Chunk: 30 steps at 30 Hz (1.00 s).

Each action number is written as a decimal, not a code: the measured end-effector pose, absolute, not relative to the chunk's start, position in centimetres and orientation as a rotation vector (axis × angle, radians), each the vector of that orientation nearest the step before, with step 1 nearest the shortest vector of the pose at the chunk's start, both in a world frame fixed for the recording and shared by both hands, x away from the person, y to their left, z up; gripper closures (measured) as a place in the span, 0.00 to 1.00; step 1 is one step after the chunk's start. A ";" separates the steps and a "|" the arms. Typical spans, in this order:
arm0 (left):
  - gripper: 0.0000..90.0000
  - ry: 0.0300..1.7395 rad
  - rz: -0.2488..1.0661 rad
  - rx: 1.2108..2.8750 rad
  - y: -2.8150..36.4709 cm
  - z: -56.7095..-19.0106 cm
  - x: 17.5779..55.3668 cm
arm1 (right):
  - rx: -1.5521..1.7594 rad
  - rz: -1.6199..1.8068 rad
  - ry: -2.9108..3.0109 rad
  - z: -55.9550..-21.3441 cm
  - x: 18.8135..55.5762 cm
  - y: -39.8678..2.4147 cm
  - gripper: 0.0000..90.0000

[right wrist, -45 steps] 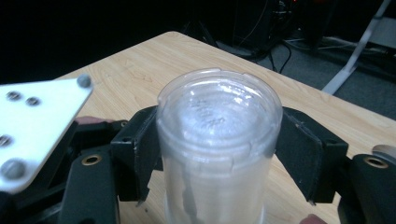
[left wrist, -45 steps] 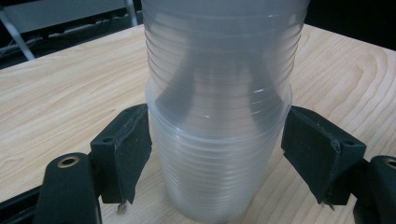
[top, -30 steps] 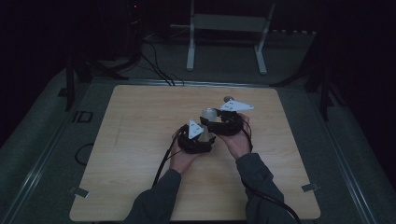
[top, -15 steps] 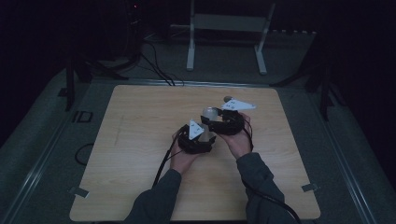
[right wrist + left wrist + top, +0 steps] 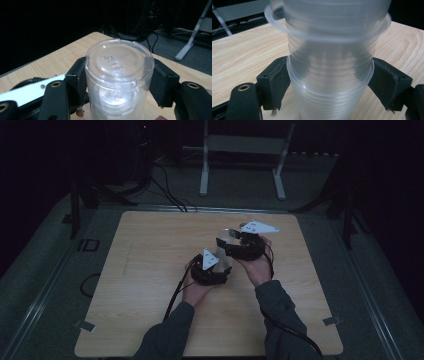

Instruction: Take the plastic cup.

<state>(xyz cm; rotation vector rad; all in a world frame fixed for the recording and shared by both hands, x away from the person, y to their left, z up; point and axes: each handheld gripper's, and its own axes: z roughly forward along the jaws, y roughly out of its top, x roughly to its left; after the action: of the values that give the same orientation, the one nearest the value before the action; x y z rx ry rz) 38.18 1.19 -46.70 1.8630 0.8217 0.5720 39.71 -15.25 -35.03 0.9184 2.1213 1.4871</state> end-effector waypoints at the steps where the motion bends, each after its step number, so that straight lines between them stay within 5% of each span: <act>1: 0.23 0.822 0.569 1.868 1.2 -46.7 38.2 | 0.918 1.491 2.117 -34.9 39.7 -15.3 0.43; 30: 0.19 0.828 0.534 1.843 1.8 -46.1 37.6 | 0.887 1.559 2.003 -30.6 38.4 -17.1 0.43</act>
<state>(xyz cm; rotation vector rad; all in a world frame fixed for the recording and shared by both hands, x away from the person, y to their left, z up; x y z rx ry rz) 37.61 1.77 -46.15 1.8431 0.8278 0.5339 38.41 -17.09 -30.60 0.8874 2.0033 1.5592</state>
